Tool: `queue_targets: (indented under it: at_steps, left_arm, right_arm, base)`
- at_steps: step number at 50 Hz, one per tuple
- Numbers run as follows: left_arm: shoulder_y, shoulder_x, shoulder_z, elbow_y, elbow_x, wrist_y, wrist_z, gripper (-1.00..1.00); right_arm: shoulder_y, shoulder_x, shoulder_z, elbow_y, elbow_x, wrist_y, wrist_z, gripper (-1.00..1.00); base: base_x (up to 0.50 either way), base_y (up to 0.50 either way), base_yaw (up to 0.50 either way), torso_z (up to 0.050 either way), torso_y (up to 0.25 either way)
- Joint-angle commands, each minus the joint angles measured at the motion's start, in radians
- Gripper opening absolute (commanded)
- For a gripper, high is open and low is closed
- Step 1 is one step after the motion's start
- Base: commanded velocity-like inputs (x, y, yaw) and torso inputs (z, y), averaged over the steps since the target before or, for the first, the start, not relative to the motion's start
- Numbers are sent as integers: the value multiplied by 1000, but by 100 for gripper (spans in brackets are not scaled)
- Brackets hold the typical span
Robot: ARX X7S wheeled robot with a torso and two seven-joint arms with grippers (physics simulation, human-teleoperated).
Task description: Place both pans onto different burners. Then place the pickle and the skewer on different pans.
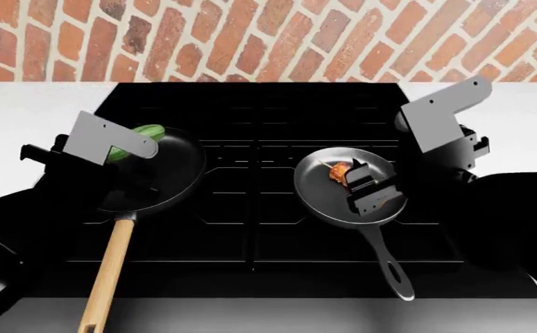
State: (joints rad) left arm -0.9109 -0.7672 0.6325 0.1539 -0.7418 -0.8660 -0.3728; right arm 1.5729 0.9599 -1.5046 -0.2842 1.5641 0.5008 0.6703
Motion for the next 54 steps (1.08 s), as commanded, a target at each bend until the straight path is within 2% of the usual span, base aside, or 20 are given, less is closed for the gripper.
queue_targets:
  at_steps: [1,20,21,54]
  left_arm:
    - [3,5,11,-16,0,2,0,-100]
    - [6,7,12,-19,-10,-6,5,-100]
    - [6,7,12,-19,-8,-5,4,100]
    - [-19,16,-10,5,-1,21,-13,100]
  right_arm:
    - [-9,2,1,4,-5,-3,-5,100]
    - [-8,-7,7,-6,18,5,21,100]
    - [-17,-2,5,-4,8,-2,13,100]
    - [-24,2,15,-9,5,-6,11,100]
  base:
    - [0,0,0,0,0]
    - [0,0,0,0,0]
    - [0,0,0,0,0]
    - [0,0,0,0,0]
